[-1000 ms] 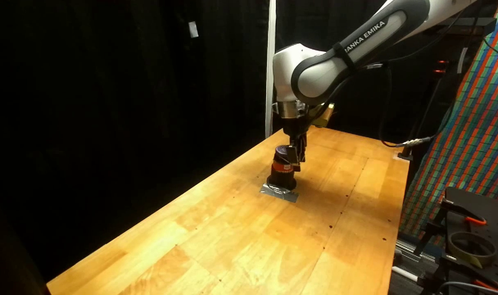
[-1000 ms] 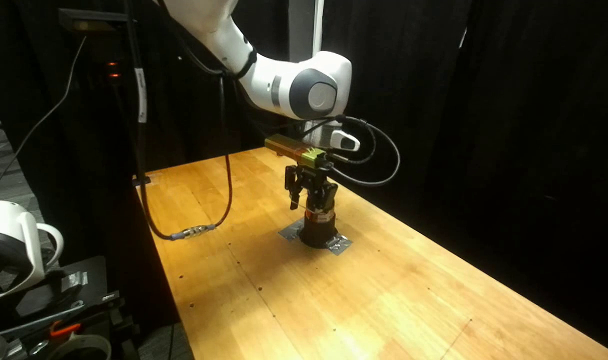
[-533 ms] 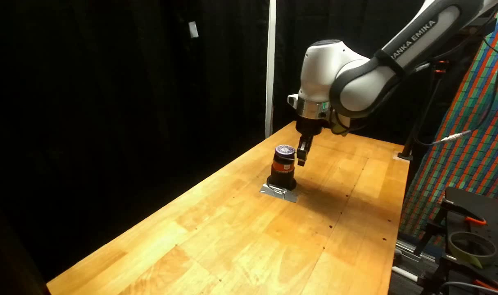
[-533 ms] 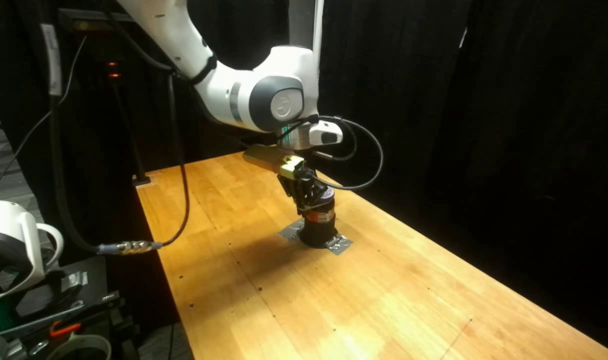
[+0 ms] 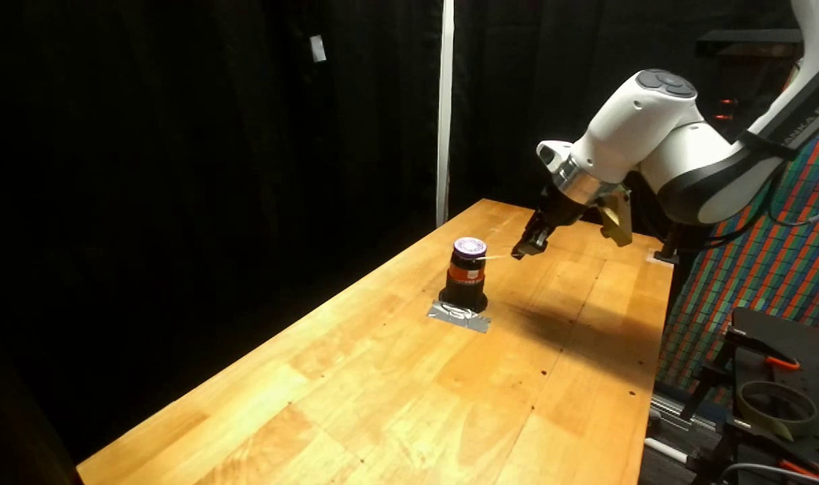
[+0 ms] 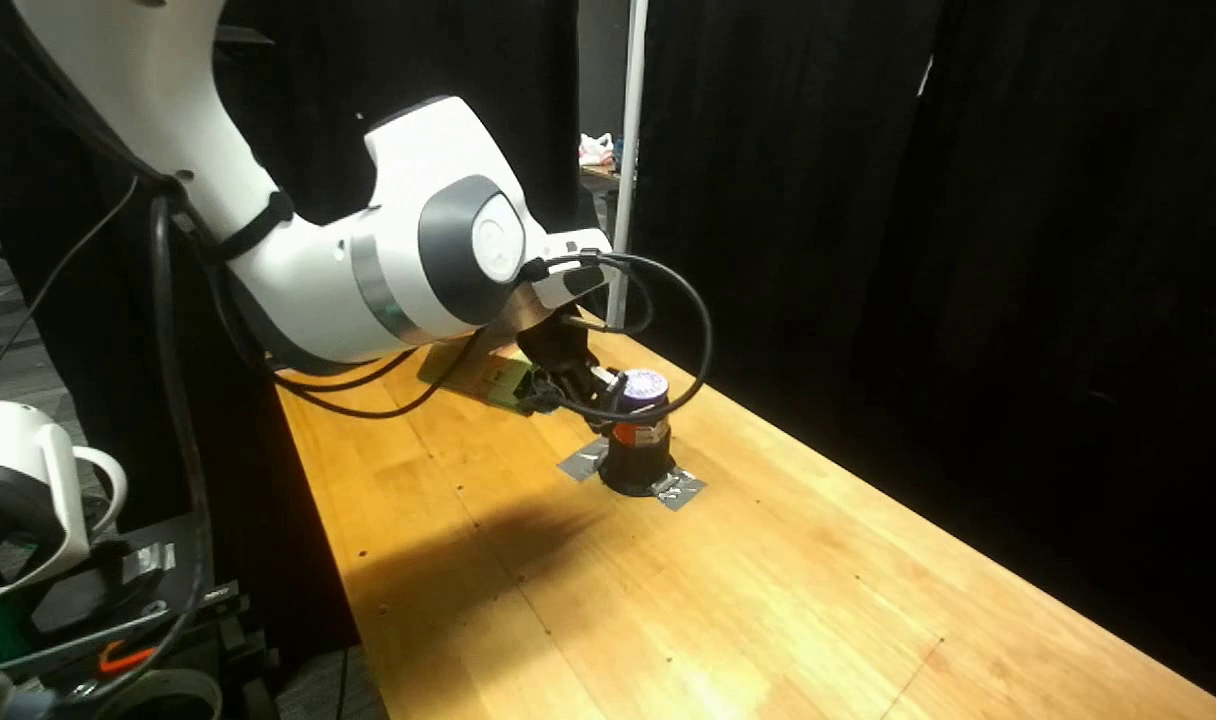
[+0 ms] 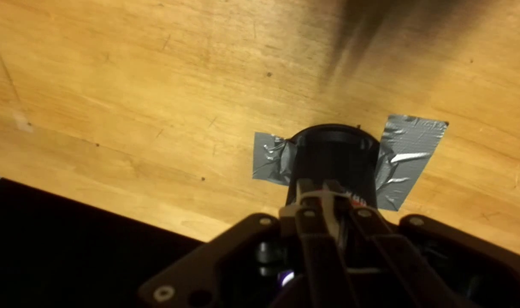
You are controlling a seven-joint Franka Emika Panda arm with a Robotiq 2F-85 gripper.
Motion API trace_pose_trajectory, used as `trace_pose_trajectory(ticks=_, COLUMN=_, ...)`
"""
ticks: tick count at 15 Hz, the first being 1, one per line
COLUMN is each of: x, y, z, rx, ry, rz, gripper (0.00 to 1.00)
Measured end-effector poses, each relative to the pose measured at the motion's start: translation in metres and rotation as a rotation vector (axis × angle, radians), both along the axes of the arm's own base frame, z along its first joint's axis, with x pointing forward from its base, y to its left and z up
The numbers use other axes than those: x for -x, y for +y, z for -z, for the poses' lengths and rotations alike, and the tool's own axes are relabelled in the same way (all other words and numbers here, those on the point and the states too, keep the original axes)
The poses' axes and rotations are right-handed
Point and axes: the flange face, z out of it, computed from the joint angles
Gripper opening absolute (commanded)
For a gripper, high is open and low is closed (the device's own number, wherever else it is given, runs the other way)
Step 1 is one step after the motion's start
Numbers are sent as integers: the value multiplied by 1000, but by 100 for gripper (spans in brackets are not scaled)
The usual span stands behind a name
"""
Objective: Put the rubber band around the brown cup
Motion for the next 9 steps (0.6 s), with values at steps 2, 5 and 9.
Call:
trace_pose_trajectory(ticks=2, x=7, y=-15, z=-18, rx=-6, ry=-66, rz=-15, gripper=13)
trace_pose_trajectory(ticks=5, x=19, y=-30, z=-34, rx=-19, ry=-122, rz=-33, gripper=13)
trace_pose_trajectory(ticks=9, x=40, y=-25, z=-49, rx=-32, ry=-156, rz=-57, gripper=13)
